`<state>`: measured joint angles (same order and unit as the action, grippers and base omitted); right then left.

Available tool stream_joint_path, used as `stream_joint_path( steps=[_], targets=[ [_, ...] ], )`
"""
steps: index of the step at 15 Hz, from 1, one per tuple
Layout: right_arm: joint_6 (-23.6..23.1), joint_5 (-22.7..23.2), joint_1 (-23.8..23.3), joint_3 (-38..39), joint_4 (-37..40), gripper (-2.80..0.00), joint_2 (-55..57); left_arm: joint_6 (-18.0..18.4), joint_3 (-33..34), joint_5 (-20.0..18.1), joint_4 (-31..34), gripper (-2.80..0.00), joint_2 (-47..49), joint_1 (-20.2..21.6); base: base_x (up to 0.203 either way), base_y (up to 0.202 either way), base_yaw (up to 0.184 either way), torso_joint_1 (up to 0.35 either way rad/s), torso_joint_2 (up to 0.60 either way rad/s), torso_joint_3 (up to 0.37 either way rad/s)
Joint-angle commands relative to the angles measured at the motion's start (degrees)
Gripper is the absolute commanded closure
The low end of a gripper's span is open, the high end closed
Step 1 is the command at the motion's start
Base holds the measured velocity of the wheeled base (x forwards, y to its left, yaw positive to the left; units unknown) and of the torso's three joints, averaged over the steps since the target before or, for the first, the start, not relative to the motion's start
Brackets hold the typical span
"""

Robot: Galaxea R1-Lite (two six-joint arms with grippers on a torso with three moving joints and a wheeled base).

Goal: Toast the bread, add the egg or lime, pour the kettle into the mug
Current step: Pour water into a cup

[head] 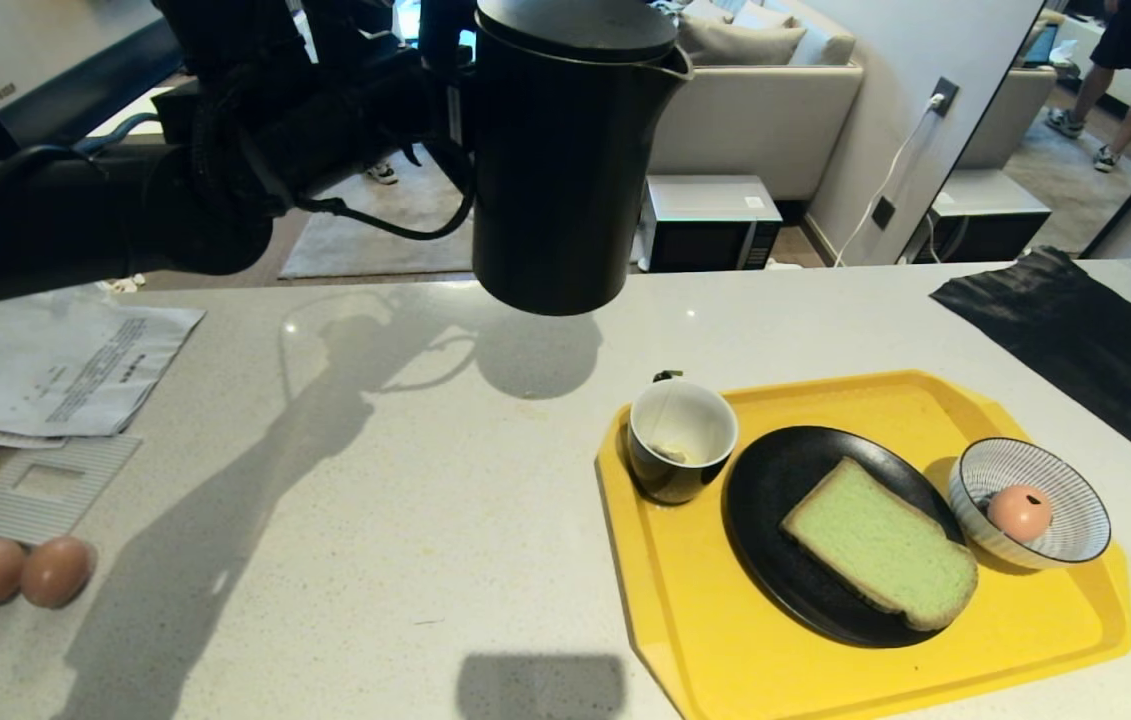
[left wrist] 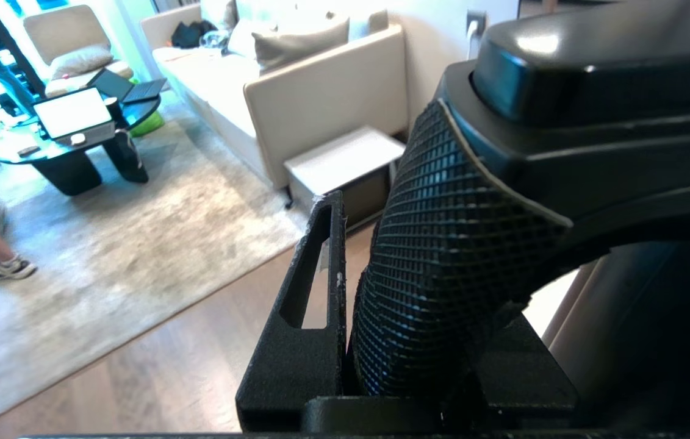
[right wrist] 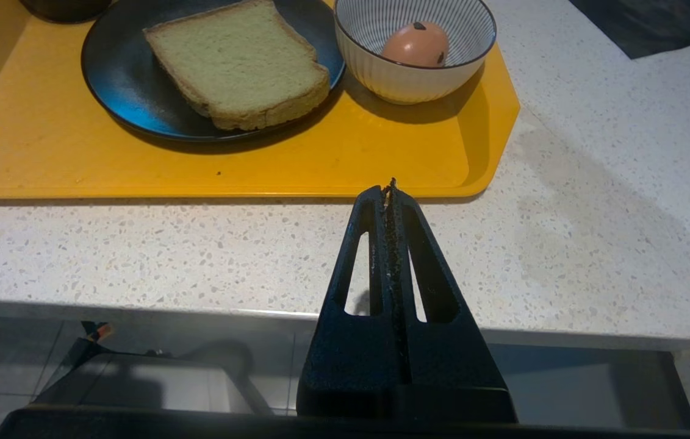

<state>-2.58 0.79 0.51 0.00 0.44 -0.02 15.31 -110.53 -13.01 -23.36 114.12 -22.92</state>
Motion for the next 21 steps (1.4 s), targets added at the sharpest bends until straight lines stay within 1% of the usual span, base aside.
stream_joint_path(
  steps=[1, 3, 4, 6, 7, 11, 12, 15, 19, 21],
  targets=[
    [-0.07, 0.0, 0.02, 0.09, 0.0, 0.0, 0.02, 1.36, 0.2, -1.39, 0.08, 0.0, 0.49, 0.19, 0.0, 0.0, 0.0, 0.0, 0.0, 0.0],
    [-0.05, 0.0, -0.01, 0.03, 0.0, 0.0, 0.02, 5.51, 0.72, -2.65, 1.07, 0.0, 0.52, 0.07, 0.0, 0.0, 0.0, 0.0, 0.0, 0.0],
    [-0.16, 0.0, 0.02, 0.09, 0.0, 0.0, 0.02, 7.03, 0.88, -3.13, 2.06, 0.0, 0.58, 0.07, 0.0, 0.0, 0.0, 0.0, 0.0, 0.0],
    [-0.05, 0.0, 0.02, 0.08, 0.0, 0.0, 0.02, 10.36, 1.1, -5.28, 3.17, 0.0, 0.78, 0.14, 0.0, 0.0, 0.0, 0.0, 0.0, 0.0],
    [-0.06, 0.0, 0.02, 0.08, 0.0, 0.0, 0.02, 12.94, 1.08, -6.29, 3.87, 0.0, 0.98, 0.29, 0.0, 0.0, 0.0, 0.0, 0.0, 0.0],
    [-0.07, 0.0, 0.02, 0.01, 0.0, 0.0, 0.02, 21.28, 0.98, -8.7, 7.91, 0.0, 2.03, 2.88, 0.0, 0.0, 0.0, 0.0, 0.0, 0.0],
    [-0.08, 0.0, -0.03, 0.04, 0.0, 0.0, 0.07, 22.27, 0.69, -8.95, 8.89, 0.0, 2.6, 3.4, 0.0, 0.0, 0.0, 0.0, 0.0, 0.0],
    [-0.05, 0.0, 0.02, 0.09, 0.0, 0.0, 0.05, 22.66, -0.09, -8.14, 10.08, 0.0, 3.56, 3.76, 0.0, 0.0, 0.0, 0.0, 0.0, 0.0],
    [-0.19, 0.0, -0.01, 0.01, 0.0, 0.0, 0.02, 22.3, -1.02, -3.45, 9.75, 0.0, 3.15, 3.68, 0.0, 0.0, 0.0, 0.0, 0.0, 0.0],
    [-0.05, 0.0, 0.02, 0.09, 0.0, 0.0, 0.02, 22.22, -1.06, -0.49, 9.77, 0.0, 2.08, 3.71, 0.0, 0.0, 0.0, 0.0, 0.0, 0.0]
  ],
)
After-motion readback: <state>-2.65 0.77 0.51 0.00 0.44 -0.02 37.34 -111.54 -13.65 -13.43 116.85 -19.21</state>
